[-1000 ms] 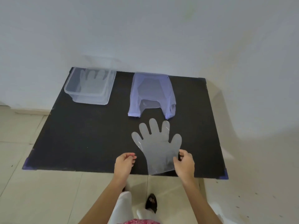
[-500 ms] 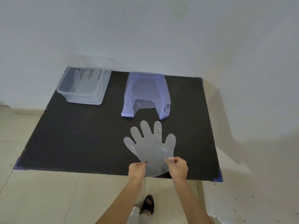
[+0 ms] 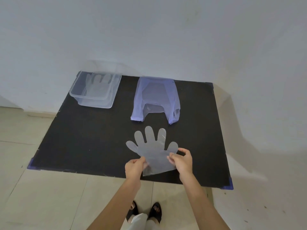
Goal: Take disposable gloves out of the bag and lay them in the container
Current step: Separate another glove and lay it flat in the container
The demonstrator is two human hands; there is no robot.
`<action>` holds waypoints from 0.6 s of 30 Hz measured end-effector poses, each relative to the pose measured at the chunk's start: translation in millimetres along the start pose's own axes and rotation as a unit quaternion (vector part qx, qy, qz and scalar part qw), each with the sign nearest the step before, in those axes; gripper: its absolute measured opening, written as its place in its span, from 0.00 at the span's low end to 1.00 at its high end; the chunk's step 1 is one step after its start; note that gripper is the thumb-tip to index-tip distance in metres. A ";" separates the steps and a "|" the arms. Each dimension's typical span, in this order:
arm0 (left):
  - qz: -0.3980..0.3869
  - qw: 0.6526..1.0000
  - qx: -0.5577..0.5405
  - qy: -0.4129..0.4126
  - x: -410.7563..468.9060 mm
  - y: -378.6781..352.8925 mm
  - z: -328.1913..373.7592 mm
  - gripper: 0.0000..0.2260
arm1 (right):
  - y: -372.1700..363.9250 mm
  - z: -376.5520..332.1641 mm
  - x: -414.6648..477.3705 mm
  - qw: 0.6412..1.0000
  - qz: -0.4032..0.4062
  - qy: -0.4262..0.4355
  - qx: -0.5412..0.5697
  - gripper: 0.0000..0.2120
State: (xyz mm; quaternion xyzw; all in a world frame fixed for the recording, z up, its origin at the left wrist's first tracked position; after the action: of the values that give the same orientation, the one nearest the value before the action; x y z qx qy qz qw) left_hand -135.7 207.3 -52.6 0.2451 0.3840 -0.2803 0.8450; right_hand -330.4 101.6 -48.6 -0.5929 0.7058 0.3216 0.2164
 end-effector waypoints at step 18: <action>-0.118 0.984 0.122 -0.049 13.0 48.3 121.4 0.26 | -100.4 -122.2 -55.3 0.929 -0.092 0.196 -0.299 0.17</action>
State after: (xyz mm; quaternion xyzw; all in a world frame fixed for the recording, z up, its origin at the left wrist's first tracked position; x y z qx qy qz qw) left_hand -34.5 162.1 17.8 0.2852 0.3315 -0.4348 0.7872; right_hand -211.9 44.4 55.0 -0.7439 0.5476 0.3736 -0.0846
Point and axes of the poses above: each hand's wrist, its own x-axis towards the middle knuckle, its own y-axis out of the back of the hand, z = x × y, the point moved 8 cm from there along x, towards the middle knuckle, and after that the axes turned 4 degrees about z, right-handed, at the moved point
